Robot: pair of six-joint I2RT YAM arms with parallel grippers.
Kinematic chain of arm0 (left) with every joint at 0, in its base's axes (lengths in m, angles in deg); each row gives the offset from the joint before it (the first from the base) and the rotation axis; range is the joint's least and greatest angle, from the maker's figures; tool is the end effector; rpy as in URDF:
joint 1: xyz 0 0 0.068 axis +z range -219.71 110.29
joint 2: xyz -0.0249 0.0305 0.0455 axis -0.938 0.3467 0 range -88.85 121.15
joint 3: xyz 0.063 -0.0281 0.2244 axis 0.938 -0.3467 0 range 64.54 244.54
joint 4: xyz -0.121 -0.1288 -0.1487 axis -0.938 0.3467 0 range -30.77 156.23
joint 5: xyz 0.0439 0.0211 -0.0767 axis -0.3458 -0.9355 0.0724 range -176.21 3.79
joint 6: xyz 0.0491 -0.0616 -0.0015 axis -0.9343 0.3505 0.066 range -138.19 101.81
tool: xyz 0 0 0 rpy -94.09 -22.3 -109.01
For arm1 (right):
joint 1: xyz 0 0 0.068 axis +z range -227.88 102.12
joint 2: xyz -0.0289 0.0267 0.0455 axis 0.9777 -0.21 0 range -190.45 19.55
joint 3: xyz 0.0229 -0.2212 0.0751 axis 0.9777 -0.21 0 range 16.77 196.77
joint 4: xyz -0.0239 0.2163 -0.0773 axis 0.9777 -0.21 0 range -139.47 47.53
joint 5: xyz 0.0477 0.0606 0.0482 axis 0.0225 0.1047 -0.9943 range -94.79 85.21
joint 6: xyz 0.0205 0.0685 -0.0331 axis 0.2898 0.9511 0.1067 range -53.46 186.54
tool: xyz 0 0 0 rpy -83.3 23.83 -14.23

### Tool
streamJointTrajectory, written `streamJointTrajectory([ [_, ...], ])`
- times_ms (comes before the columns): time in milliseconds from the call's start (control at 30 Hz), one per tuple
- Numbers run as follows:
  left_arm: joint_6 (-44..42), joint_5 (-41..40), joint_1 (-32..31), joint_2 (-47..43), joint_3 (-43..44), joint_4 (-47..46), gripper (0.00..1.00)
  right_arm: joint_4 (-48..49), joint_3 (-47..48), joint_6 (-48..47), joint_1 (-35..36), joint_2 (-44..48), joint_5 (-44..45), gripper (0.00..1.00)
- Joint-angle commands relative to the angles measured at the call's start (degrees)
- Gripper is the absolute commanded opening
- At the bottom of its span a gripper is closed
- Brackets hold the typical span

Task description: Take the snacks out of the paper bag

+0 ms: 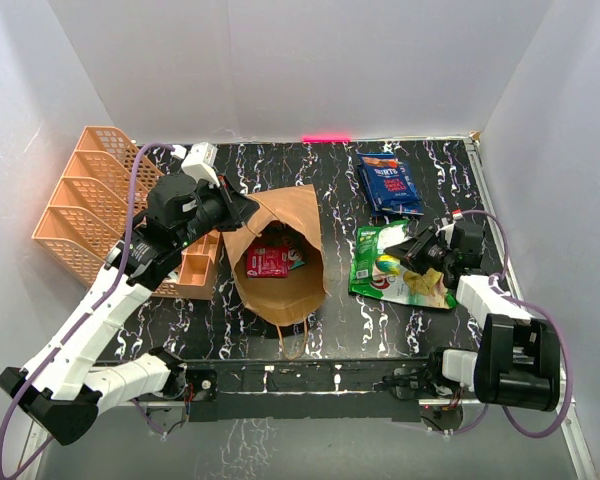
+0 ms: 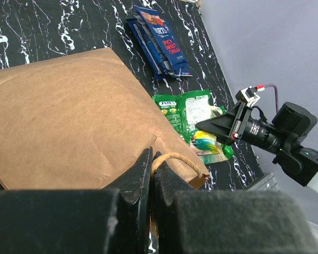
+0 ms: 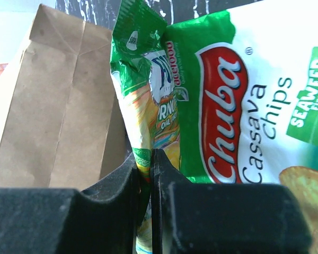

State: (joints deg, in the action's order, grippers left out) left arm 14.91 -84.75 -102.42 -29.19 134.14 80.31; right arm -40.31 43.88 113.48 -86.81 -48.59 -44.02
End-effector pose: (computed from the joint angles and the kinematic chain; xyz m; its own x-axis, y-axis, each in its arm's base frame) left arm 0.2044 -0.1332 0.3756 -0.4426 -0.3646 -0.8193 0.3813 0.7504 -0.5399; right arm 0.2380 0.0057 0.1484 -0.6908 0.6815 -0.2416 0.2031 0.5035 0.8398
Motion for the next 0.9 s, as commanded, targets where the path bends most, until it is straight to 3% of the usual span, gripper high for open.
streamJointTrajectory([
  [0,-0.3,-0.3,0.4,-1.0,0.9,-0.1,0.0,10.2,-0.7,1.8,-1.2,-1.6,-1.8,0.08],
  [267,-0.4,-0.1,0.3,-1.3,0.2,-0.2,0.0,9.3,-2.0,-6.9,-2.2,-8.4,-0.2,0.09],
  [367,-0.4,0.3,0.3,-1.0,0.5,-0.2,0.0,5.4,-0.6,-11.0,-4.1,-11.8,-2.0,0.24],
  [467,-0.7,0.3,0.3,-1.2,0.5,0.0,0.0,0.0,0.5,-14.3,-4.8,-8.1,1.6,0.45],
  [567,-0.6,0.1,0.4,-1.6,-0.5,-0.5,0.0,-6.6,2.5,-16.3,-5.5,-4.0,6.4,0.6],
  [767,-0.1,0.7,0.3,-1.9,-1.4,-1.6,0.0,-19.1,7.5,-19.8,-6.1,4.4,15.2,0.79],
  [867,-0.2,0.8,0.3,-1.9,-1.5,-1.7,0.0,-21.9,9.4,-21.5,-6.1,7.2,17.2,0.81],
])
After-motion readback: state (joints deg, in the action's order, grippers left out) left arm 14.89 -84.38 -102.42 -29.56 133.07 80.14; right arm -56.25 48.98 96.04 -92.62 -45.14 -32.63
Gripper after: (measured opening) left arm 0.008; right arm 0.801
